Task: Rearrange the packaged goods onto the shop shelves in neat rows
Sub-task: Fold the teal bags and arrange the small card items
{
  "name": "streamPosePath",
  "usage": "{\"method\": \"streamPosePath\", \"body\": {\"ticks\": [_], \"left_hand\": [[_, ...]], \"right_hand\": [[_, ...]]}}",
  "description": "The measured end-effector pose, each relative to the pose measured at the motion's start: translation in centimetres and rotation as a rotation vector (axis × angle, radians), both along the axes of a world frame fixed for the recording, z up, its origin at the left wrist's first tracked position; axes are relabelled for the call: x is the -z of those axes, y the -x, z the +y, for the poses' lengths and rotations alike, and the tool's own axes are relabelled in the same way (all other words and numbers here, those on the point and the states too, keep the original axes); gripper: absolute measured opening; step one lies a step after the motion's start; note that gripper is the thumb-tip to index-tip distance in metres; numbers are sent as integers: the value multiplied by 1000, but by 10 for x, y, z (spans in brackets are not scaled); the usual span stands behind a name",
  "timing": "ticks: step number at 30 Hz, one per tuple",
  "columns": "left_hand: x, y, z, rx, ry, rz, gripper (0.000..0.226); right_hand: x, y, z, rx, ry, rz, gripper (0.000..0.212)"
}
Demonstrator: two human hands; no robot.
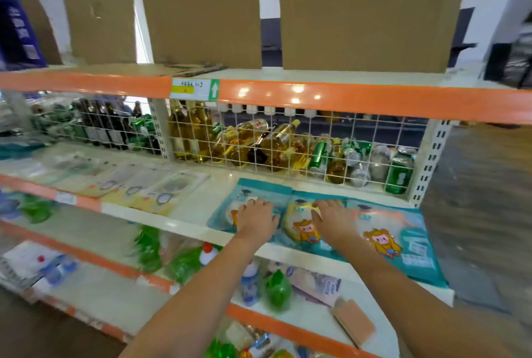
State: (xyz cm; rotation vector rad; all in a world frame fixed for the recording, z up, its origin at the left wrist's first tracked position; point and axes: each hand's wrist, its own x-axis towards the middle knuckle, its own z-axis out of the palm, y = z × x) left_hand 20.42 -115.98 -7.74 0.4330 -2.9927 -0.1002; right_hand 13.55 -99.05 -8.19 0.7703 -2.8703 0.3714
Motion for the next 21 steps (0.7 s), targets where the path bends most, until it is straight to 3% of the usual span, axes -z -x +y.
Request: {"method": "streamPosePath", "body": {"ticks": [9, 21], "left_hand": [[2, -98, -106, -304, -38, -19, 42], [-7, -215, -300, -579, 1, 31, 40]], "right_hand": [[-1, -60, -139, -359, -19, -6, 38], [-11, -139, -366, -560, -46, -38, 37]]}}
